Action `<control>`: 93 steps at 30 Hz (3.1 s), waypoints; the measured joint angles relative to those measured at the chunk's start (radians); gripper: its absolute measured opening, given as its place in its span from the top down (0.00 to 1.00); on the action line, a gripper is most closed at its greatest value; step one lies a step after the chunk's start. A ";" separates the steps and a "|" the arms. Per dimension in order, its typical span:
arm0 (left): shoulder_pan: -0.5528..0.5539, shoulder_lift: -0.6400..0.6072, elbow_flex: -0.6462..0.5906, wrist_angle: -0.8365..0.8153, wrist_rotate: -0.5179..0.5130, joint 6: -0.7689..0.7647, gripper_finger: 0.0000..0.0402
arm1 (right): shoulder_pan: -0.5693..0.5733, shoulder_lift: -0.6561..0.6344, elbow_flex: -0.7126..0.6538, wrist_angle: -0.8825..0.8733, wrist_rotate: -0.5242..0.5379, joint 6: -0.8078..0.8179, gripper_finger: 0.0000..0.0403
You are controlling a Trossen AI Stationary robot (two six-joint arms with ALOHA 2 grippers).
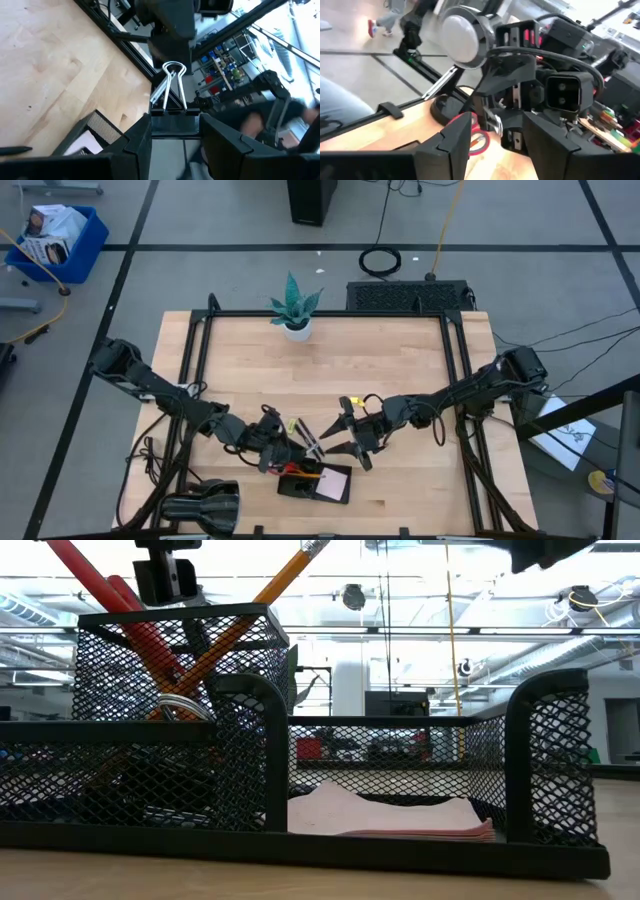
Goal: Pick and place office supplies into organizer
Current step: Put the black binder clip into the black desk organizer
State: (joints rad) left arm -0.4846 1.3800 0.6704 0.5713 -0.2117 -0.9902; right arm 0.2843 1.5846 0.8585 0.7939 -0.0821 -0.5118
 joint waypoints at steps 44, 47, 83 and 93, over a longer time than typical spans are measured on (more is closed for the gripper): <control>0.018 -0.001 0.000 -0.022 -0.004 -0.028 0.58 | -0.003 0.098 0.078 -0.013 0.009 -0.031 0.99; 0.018 0.000 0.000 -0.024 -0.017 -0.025 0.49 | -0.003 0.098 0.079 -0.018 0.014 -0.023 0.99; 0.001 -0.121 -0.011 -0.311 -0.204 0.454 0.08 | 0.219 -0.024 0.113 -0.293 0.507 0.165 1.00; -0.014 -0.416 -0.072 -0.421 -0.282 0.751 0.08 | 0.274 0.083 0.328 -0.487 0.584 0.308 1.00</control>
State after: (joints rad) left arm -0.4984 0.9636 0.5988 0.1503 -0.4938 -0.2391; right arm 0.5587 1.6679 1.1863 0.3066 0.5022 -0.2034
